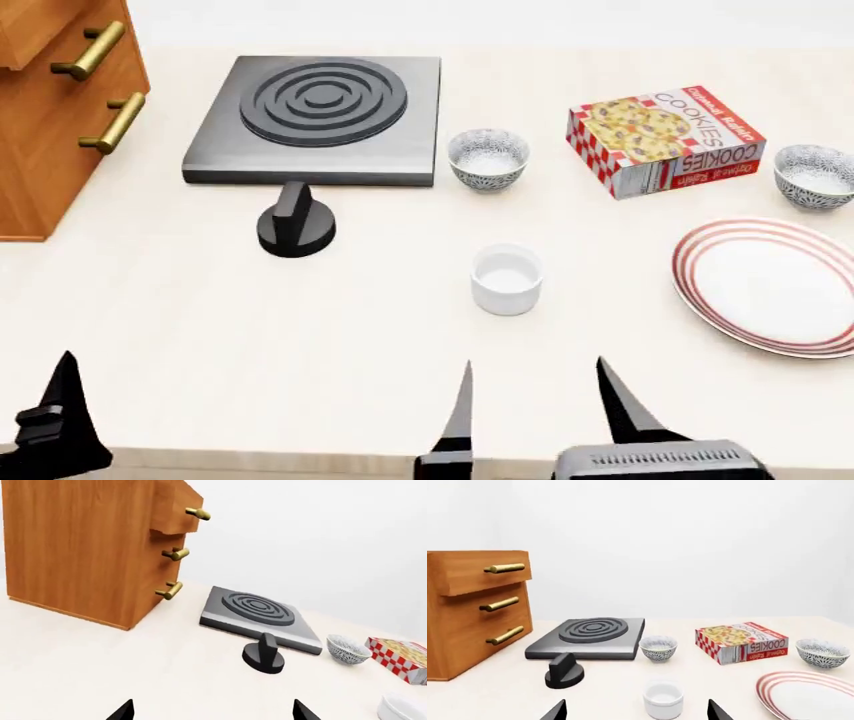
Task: Pick the akita bowl next to the plate and place it on the plate.
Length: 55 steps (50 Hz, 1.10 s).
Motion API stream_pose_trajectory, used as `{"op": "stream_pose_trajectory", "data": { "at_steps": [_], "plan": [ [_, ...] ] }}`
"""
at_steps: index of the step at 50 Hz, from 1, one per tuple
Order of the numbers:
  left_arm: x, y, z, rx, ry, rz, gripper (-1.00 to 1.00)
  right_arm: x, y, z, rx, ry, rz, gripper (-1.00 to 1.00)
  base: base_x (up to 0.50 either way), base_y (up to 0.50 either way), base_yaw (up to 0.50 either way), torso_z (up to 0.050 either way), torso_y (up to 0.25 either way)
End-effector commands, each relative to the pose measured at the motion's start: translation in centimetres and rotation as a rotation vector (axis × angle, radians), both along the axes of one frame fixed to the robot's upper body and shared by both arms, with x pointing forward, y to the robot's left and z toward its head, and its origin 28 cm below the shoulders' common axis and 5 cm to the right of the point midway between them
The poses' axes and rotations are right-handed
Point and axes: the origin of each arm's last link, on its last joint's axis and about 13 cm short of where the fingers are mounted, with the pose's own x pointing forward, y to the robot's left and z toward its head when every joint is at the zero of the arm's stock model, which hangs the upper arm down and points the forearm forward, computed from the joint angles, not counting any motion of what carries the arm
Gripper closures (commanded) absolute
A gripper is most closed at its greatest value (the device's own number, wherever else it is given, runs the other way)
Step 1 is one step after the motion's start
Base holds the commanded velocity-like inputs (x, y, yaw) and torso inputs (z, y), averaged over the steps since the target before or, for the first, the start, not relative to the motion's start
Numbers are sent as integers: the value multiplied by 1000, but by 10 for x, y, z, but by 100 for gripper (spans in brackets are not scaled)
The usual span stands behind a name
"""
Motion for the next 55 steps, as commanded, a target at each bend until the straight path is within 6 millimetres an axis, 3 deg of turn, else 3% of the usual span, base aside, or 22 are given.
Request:
{"op": "stream_pose_trajectory", "data": {
  "at_steps": [1, 11, 31, 55],
  "plan": [
    [6, 33, 16, -6, -34, 95, -100, -6, -1, 50, 35, -113, 47, -100, 0, 0, 0, 0, 0],
    [4, 47, 4, 7, -25, 150, -100, -5, -8, 70, 81, -173, 48, -100, 0, 0, 0, 0, 0],
    [5, 46, 0, 0, -49, 159, -100, -7, -14, 60, 128, -130, 19, -100, 0, -90, 0, 0, 0],
    [5, 47, -1, -5, -44, 165, -100, -8, -14, 61, 130, -133, 17, -100, 0, -307, 0, 0, 0]
  ]
}}
